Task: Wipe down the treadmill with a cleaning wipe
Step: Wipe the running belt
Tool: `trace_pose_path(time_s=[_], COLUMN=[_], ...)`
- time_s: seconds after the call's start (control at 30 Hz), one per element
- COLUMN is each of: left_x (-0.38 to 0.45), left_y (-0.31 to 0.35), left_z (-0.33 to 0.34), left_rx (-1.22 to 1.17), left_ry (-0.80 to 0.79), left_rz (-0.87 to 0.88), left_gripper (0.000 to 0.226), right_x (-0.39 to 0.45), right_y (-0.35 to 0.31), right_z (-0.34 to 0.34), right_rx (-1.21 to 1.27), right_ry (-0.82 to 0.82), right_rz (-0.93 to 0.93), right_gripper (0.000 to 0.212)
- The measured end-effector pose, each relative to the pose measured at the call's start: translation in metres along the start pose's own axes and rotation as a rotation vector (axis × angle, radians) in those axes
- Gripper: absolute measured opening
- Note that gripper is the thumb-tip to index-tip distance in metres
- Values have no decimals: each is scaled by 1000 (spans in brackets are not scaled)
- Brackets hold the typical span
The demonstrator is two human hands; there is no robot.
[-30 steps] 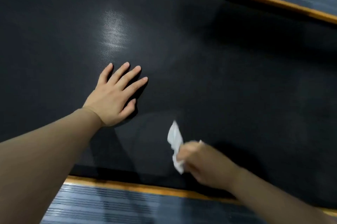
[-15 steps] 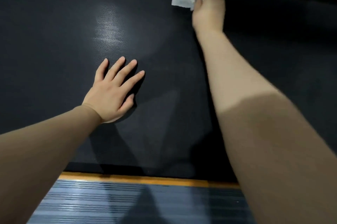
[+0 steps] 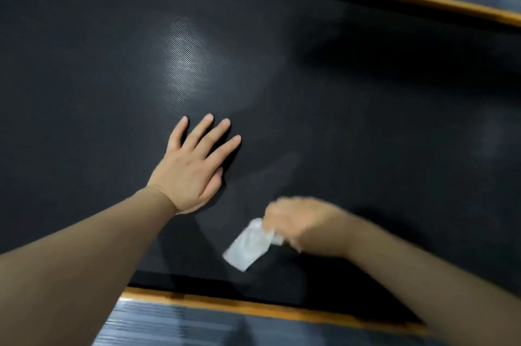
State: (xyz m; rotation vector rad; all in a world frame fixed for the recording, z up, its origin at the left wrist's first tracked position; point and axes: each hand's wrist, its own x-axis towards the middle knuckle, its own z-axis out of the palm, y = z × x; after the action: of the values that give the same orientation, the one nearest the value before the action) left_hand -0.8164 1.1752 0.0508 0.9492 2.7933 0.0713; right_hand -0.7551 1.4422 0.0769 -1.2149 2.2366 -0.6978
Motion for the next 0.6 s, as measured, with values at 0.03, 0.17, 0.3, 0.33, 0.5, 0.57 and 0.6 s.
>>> trace_pose_path(time_s=[0.03, 0.17, 0.3, 0.33, 0.5, 0.57, 0.6], left_x=[0, 2, 1, 1, 2, 2, 1], left_y=[0, -3, -3, -3, -5, -4, -4], left_z=[1, -1, 1, 2, 0, 1, 1], left_rx=[-1, -12, -30, -30, -64, -79, -80], left_ry=[4, 10, 23, 33, 35, 26, 28], left_rz=[0, 13, 16, 16, 12, 15, 18], left_gripper=[65, 64, 63, 63, 60, 58, 57], right_x=[19, 94, 143, 148, 88, 38, 16], right_y=[26, 144, 184, 175, 70, 9, -21], right_z=[-26, -148, -188, -176, -59, -2, 22], right_rx=[-34, -322, -163, -171, -65, 2, 44], right_ry=[61, 365, 723, 775, 636, 344, 152], right_rz=[36, 485, 948, 935, 534, 334, 256], right_gripper=[12, 8, 20, 22, 21, 21, 24])
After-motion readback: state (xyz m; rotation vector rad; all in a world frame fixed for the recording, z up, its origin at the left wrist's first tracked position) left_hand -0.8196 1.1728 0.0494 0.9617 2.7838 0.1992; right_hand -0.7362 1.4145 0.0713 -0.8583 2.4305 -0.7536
